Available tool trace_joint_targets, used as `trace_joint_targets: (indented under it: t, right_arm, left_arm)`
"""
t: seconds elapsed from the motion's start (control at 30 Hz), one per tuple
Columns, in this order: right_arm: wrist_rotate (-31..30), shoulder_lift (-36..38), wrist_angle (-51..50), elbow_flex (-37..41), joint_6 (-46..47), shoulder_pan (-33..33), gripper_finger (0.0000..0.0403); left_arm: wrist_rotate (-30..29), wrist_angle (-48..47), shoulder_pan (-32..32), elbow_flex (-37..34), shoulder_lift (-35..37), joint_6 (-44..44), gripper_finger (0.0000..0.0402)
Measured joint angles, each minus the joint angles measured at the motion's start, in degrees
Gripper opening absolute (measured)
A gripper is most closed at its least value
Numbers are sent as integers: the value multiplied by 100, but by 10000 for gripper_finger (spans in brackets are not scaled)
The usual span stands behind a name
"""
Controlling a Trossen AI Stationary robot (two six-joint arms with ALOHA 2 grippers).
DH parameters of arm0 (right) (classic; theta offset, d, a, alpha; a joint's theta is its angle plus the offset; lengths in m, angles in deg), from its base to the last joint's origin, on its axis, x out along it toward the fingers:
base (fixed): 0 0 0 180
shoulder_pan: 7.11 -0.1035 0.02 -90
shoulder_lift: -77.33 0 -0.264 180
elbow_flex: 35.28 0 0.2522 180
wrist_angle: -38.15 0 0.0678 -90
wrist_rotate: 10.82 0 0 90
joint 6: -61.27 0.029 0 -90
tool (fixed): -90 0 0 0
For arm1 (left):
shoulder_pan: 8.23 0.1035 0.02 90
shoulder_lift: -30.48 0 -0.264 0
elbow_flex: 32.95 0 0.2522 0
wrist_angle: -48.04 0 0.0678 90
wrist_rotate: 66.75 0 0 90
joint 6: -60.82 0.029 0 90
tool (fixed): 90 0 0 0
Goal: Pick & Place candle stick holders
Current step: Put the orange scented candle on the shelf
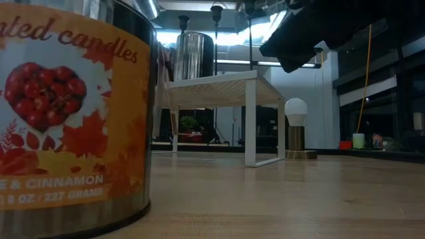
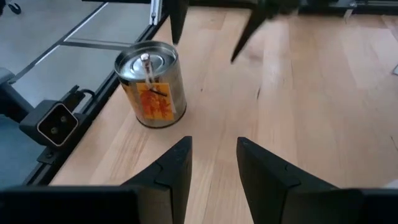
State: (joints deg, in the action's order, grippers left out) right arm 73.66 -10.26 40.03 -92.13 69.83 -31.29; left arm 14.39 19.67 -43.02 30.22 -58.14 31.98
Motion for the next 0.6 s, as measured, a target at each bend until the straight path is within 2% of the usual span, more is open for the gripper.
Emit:
trace_joint_targets:
  t: [0.23, 0.47, 0.6]
  right_arm:
    - [14, 0, -110, 0, 24, 0, 129]
    - [15, 0, -105, 0, 44, 0, 129]
    - [14, 0, -99, 0, 44, 0, 129]
  left_arm:
    - [-675, -912, -705, 188, 83, -585, 400]
    - [-626, -941, -1175, 188, -112, -1083, 400]
    - [-932, -606, -1274, 188, -456, -1172, 400]
